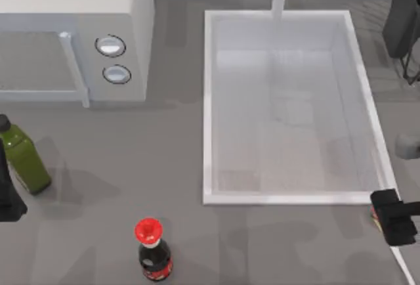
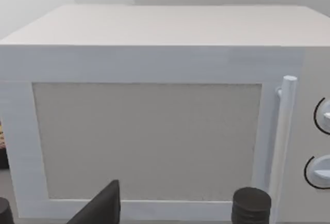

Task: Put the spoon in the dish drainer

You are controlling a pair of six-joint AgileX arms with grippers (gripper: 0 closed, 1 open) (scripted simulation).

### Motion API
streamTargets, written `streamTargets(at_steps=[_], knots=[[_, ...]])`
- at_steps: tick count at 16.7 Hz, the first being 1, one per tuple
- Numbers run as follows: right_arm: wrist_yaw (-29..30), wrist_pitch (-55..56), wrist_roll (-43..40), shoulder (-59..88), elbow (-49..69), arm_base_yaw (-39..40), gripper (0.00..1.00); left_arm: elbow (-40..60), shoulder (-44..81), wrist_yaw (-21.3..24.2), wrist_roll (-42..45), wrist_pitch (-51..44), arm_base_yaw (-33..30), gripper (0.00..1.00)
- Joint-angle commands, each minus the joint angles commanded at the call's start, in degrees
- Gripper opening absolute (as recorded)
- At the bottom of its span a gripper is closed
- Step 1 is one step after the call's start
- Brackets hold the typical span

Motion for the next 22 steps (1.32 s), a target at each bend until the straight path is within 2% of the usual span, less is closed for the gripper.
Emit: streamTargets(at_steps=[3,9,18,22], knots=[[0.2,-3.3,0.7,4.0,3.1,1.2,1.0,0.0,0.0,0.0,0.0,0.0,0.0,1.0],[0.2,-2.4,0.6,4.4,2.5,1.1,1.0,0.0,0.0,0.0,0.0,0.0,0.0,1.0],[0.3,21.1,1.0,15.4,-9.6,1.4,1.0,0.0,0.0,0.0,0.0,0.0,0.0,1.0],[0.3,23.8,1.1,16.9,-11.2,1.5,1.0,0.0,0.0,0.0,0.0,0.0,0.0,1.0]])
